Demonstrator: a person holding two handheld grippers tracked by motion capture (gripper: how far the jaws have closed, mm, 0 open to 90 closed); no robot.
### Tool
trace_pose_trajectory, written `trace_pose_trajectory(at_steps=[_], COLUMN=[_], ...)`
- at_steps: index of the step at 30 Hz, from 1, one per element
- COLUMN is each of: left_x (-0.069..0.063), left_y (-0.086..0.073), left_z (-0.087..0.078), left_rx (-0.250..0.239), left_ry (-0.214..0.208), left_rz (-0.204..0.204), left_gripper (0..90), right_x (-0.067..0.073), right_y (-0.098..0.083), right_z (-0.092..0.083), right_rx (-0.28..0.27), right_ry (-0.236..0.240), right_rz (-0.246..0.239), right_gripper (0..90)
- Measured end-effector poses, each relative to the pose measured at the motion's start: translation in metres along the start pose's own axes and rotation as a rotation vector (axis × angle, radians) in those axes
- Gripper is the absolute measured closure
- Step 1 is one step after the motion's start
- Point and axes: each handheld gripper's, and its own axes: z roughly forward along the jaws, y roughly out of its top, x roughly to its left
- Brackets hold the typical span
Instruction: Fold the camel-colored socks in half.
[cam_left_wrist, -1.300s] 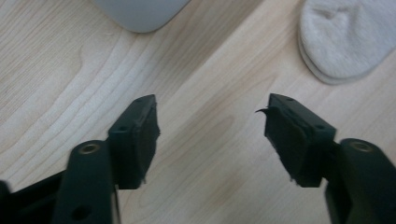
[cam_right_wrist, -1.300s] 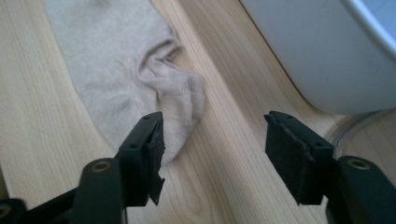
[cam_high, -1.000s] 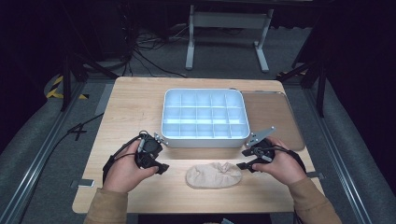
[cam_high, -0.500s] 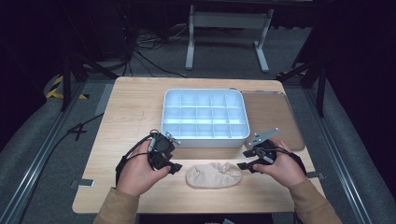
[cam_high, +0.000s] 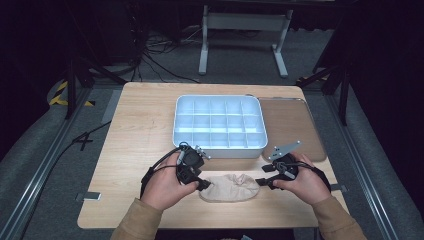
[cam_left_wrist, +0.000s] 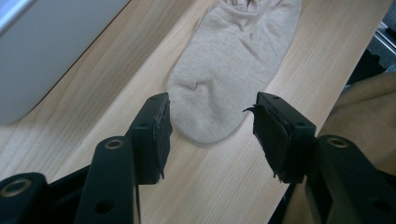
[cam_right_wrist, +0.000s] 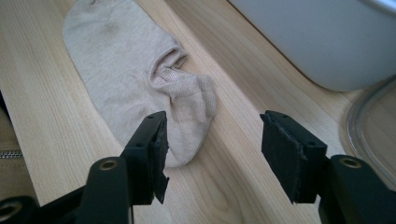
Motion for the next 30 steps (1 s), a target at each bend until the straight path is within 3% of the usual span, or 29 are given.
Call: trace_pose_trajectory(at_steps=[1,2,3,5,6,8,9,11,15,21,30], left_x=[0.000,0.000,-0.001,-0.001,0.001,0.003,0.003,0.006,0.011,0.013,0.012], left_y=[0.001,0.001,0.001,0.001,0.001,-0.001,-0.001,-0.002,-0.004,-0.006,-0.007], left_z=[0.004,0.004,0.009,0.012,0.019,0.026,0.026,0.031,0.039,0.051,0.060], left_rx=[-0.005,-0.005,0.008,0.013,0.029,0.039,0.039,0.048,0.068,0.119,0.171], left_ry=[0.007,0.007,0.027,0.041,0.047,0.045,0.045,0.030,0.030,0.008,0.020], left_rz=[-0.031,-0.031,-0.067,-0.075,-0.111,-0.153,-0.153,-0.206,-0.254,-0.275,-0.279], left_gripper=[46.9,47.6,48.5,50.7,51.7,53.4,54.0,54.4,56.6,60.3,62.7], right_x=[0.000,0.000,0.000,0.001,0.002,0.003,0.003,0.004,0.004,0.004,0.005], right_y=[-0.001,-0.001,-0.001,-0.002,-0.002,-0.002,-0.002,-0.001,-0.001,-0.001,-0.002], right_z=[0.000,0.000,0.001,0.001,0.002,0.002,0.002,0.002,0.003,0.005,0.007], right_rx=[0.003,0.003,0.000,0.003,0.003,0.002,0.002,-0.003,-0.008,0.003,0.011], right_ry=[-0.002,-0.002,0.004,0.009,0.014,0.022,0.022,0.027,0.026,0.026,0.030], right_rz=[0.000,0.000,-0.003,0.002,0.003,0.004,0.004,0.002,-0.010,-0.008,-0.011], right_gripper=[41.6,41.6,41.8,42.6,43.1,44.2,44.2,44.2,43.7,43.9,43.9])
